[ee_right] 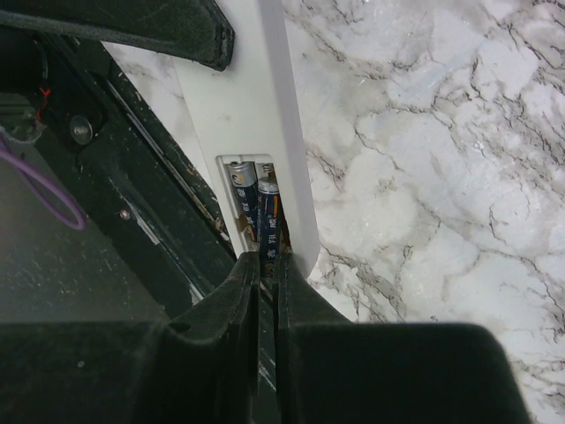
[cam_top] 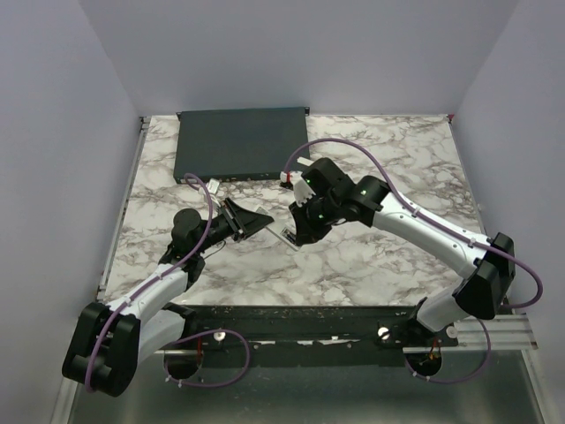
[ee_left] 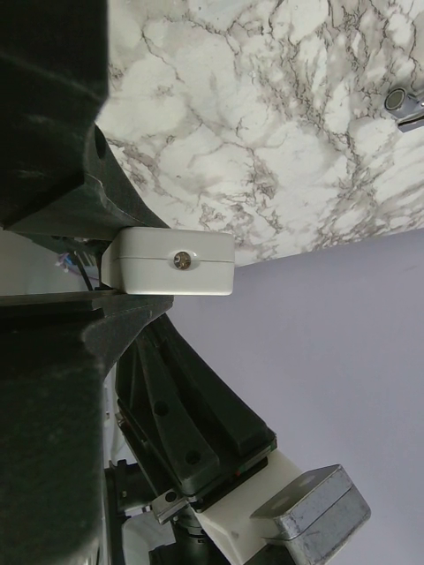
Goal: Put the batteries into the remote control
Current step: Load the battery into the remote control.
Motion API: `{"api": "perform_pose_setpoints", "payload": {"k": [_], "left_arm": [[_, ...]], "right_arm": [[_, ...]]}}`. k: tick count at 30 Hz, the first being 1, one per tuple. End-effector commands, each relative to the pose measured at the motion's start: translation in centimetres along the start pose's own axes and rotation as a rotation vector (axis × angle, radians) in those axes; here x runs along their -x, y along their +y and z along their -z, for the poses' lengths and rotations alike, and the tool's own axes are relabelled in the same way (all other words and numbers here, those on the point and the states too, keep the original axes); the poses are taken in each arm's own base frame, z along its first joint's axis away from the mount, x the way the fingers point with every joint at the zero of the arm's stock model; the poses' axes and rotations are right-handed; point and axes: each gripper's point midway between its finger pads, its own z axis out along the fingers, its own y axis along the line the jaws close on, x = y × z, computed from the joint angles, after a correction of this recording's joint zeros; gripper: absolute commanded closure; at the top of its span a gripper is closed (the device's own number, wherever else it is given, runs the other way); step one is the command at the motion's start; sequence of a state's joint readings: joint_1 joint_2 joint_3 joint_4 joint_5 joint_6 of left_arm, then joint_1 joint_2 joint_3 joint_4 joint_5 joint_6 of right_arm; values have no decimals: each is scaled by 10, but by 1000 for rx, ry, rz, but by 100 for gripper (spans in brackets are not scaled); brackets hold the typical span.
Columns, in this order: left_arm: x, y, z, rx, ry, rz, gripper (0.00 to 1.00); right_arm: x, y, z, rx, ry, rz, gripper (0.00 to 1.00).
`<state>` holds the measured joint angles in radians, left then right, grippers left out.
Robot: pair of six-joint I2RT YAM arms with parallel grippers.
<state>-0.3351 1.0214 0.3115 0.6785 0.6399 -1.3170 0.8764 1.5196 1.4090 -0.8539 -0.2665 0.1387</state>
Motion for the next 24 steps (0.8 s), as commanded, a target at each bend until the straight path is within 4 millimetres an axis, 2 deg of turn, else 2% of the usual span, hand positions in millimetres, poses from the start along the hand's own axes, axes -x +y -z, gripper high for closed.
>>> {"api": "perform_pose_setpoints", "payload": {"k": [1,7,18,24], "left_arm": [[-1,-13,1,-50,6,-27,100],[-2,-12,2,-53,6,-26,100],[-1,-12,1,-58,6,-26,100],[-2,-12,1,-57,7,-23,100]], "right_arm": [[17,0,-2,-15,-43,11,88],[19,0,-3,-15,-51,17,88],[19,0,-1,-12,-62,24,67],[19,0,-1,-12,-62,25,64]]}}
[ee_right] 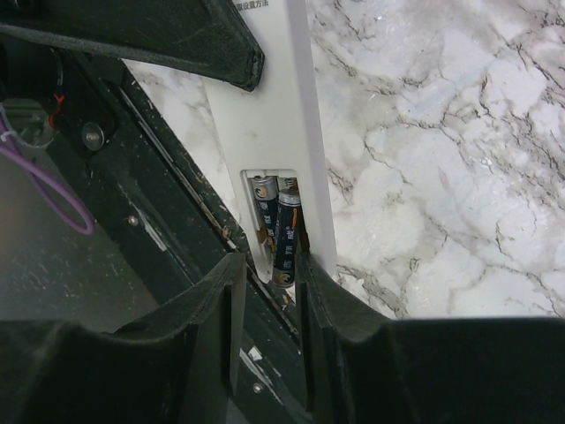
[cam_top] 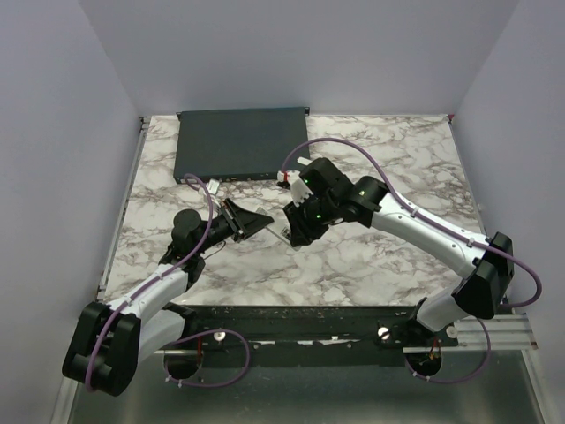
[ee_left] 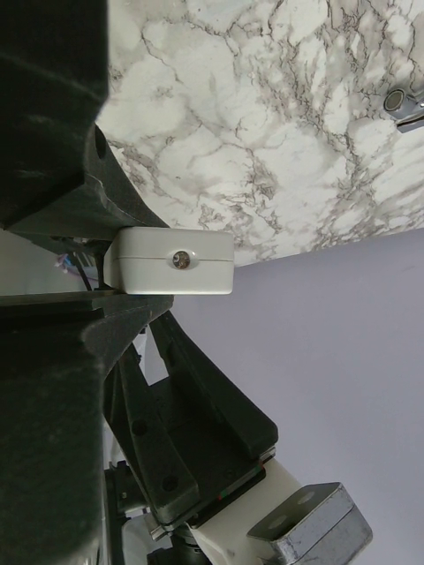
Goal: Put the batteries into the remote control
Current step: Load the battery into the remote control.
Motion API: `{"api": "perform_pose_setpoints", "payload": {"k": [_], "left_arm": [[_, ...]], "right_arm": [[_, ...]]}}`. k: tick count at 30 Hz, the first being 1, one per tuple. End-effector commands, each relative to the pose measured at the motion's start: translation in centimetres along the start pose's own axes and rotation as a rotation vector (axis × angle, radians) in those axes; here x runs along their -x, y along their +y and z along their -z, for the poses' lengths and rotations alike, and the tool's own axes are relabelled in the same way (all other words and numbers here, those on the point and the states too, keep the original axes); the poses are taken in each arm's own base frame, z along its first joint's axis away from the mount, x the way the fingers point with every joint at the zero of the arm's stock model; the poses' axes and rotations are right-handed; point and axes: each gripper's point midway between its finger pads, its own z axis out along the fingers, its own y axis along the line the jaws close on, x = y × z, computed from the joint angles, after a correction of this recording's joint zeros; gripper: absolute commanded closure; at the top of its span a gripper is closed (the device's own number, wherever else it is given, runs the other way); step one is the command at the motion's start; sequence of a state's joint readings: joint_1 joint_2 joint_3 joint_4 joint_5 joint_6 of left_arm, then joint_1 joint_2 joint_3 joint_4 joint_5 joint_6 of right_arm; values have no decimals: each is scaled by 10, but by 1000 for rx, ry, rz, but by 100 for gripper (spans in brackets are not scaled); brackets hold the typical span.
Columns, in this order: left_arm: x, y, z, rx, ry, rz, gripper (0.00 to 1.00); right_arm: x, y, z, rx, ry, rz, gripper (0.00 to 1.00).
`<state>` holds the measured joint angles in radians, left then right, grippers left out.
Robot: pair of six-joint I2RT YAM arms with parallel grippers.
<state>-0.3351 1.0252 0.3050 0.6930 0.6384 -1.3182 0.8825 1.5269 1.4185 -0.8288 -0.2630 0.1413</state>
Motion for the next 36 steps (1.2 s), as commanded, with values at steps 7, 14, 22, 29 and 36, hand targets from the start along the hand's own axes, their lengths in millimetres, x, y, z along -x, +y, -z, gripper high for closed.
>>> {"api": "perform_pose_setpoints", "payload": {"k": [7,14,22,29,36], "left_arm": [[-2,-13,1,-57,9,-20,100],[-2,-13,1,-58,11,-19,100],[-3,-14,1,-62,16,-17,100],[-6,-20,1,-79,50,3,100],[-16,-33,3,-82,143,29,100]], "right_arm": [[16,-6,8,-48,-68,26,61],[20,-5,13,-50,-98,34,60],[25,-4,18,-50,-130,42,59],[49,0,43,-63,-286,90,59],[56,24,76,53,-611,288,53]]}}
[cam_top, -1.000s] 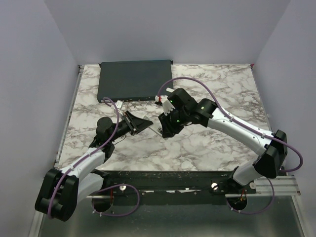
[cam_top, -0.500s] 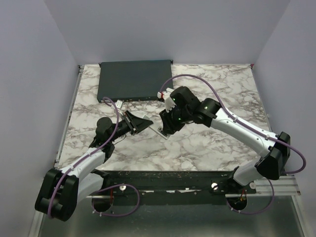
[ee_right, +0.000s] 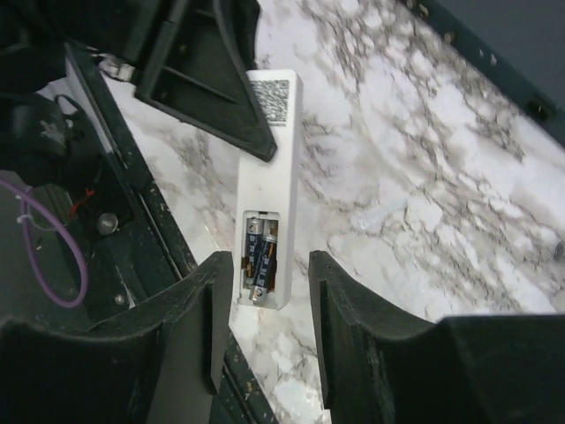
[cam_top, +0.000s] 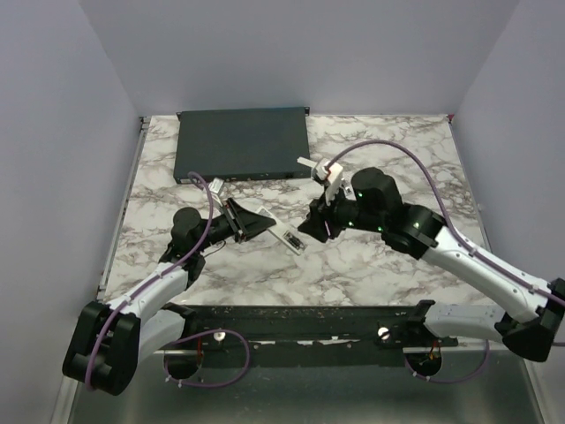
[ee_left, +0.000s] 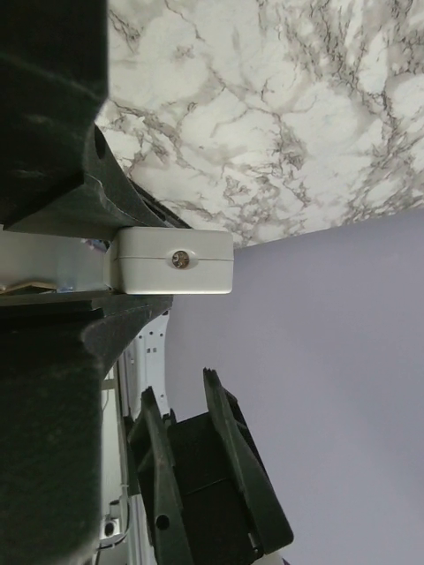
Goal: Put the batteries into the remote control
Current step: Load the battery into the remote control.
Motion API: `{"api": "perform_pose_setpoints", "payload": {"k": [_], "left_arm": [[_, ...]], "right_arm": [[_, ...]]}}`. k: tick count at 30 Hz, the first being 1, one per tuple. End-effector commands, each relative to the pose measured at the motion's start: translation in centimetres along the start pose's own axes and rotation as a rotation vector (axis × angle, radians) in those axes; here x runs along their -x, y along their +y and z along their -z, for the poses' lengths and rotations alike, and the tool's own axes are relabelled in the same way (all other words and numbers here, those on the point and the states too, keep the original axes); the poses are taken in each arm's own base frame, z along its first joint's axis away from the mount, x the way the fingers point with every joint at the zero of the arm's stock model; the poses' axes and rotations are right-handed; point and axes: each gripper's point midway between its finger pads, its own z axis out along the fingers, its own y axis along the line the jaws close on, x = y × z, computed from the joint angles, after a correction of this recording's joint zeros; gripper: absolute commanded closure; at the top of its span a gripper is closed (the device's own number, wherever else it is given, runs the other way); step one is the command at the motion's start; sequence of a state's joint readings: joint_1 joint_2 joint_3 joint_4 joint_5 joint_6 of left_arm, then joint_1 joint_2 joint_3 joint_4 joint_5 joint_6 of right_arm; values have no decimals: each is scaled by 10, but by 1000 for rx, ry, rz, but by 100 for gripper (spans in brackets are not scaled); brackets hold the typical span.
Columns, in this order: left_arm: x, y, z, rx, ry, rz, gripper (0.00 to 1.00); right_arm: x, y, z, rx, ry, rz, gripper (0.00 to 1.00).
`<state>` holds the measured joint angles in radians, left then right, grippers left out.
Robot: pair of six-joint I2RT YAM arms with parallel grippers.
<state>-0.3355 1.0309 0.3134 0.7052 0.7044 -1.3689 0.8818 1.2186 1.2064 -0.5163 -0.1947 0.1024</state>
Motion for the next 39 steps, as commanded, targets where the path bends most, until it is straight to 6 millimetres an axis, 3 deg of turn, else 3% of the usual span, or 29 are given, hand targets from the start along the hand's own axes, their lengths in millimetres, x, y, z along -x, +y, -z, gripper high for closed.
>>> {"api": "perform_pose_setpoints", "payload": {"k": [1,14,23,35,39], "left_arm": [[-9,-24,0,-48,99,-5,100],[-33,-34,8,-36,297,-15,100],[-38,-29,11,-28,322,-4,100],[-39,-34,13,-52,316,2,100],[-41,-35,14,-63,320,3,100]], "right_arm": [[25,18,11,111,-231,151,53],[-15,74,42,464,-337,435,49],[-25,82,46,521,-467,656,42],[-45,101,38,726,-463,842,49],[-57,99,30,753,-424,852,54]]}}
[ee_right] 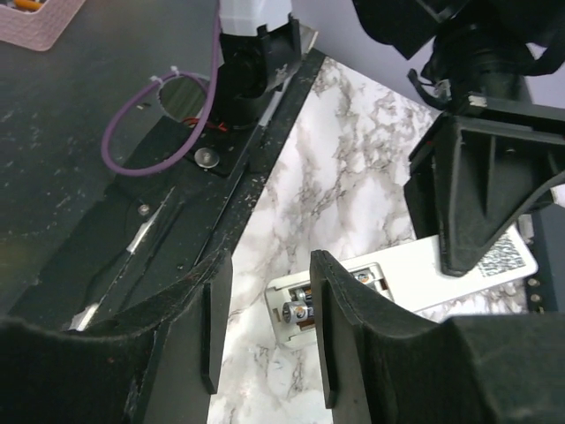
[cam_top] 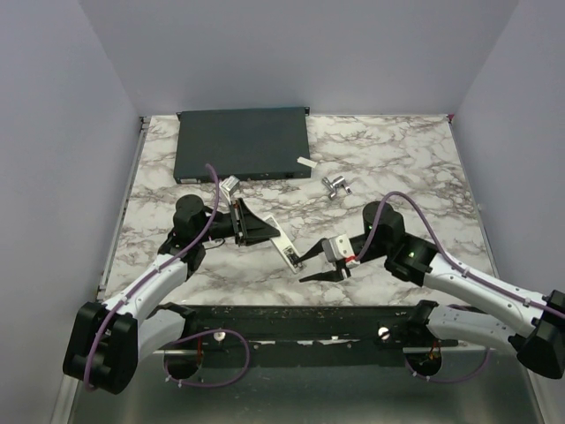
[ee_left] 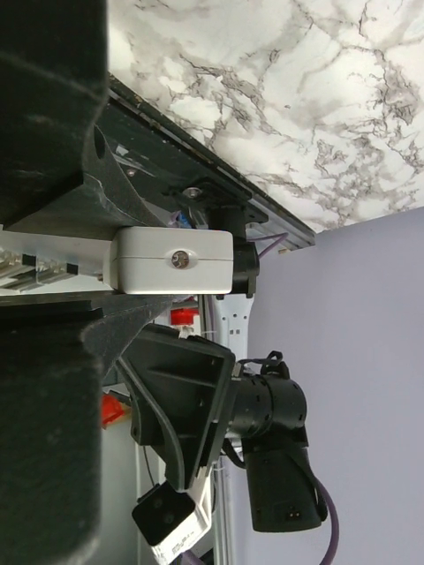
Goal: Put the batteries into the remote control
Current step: Load the battery into the remote control.
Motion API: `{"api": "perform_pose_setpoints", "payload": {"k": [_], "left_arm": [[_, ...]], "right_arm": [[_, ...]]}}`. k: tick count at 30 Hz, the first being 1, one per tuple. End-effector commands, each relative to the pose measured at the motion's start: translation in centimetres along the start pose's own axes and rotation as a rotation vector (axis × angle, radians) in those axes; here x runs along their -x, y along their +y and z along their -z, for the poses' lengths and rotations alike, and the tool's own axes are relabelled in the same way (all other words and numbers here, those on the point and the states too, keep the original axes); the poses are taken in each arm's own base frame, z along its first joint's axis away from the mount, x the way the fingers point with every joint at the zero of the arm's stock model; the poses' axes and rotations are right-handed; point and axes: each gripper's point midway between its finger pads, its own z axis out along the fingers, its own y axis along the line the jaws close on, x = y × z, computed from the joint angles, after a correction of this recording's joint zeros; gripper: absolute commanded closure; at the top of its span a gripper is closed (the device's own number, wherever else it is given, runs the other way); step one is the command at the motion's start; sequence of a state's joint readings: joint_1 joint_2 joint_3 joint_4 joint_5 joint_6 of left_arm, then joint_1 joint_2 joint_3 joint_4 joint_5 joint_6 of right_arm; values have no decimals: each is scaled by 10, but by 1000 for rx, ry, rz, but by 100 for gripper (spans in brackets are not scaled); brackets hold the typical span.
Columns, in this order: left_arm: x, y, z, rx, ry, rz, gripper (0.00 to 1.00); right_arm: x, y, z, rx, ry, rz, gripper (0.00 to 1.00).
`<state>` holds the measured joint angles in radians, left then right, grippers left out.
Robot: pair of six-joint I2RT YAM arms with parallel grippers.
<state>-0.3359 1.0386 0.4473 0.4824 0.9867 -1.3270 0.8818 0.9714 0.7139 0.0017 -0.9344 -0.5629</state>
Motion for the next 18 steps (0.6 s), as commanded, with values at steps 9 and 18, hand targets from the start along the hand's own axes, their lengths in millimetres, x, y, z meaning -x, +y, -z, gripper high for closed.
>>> {"api": "perform_pose_setpoints", "payload": {"k": [9,18], "left_arm": [[-11,-11,4,-58,39,-38,100],[-13,-9,5,-59,44,-35,100]], "right_arm": [[-4,3,-3,84,-18,64,59],[4,-7,8,147,-100,42,59]]}}
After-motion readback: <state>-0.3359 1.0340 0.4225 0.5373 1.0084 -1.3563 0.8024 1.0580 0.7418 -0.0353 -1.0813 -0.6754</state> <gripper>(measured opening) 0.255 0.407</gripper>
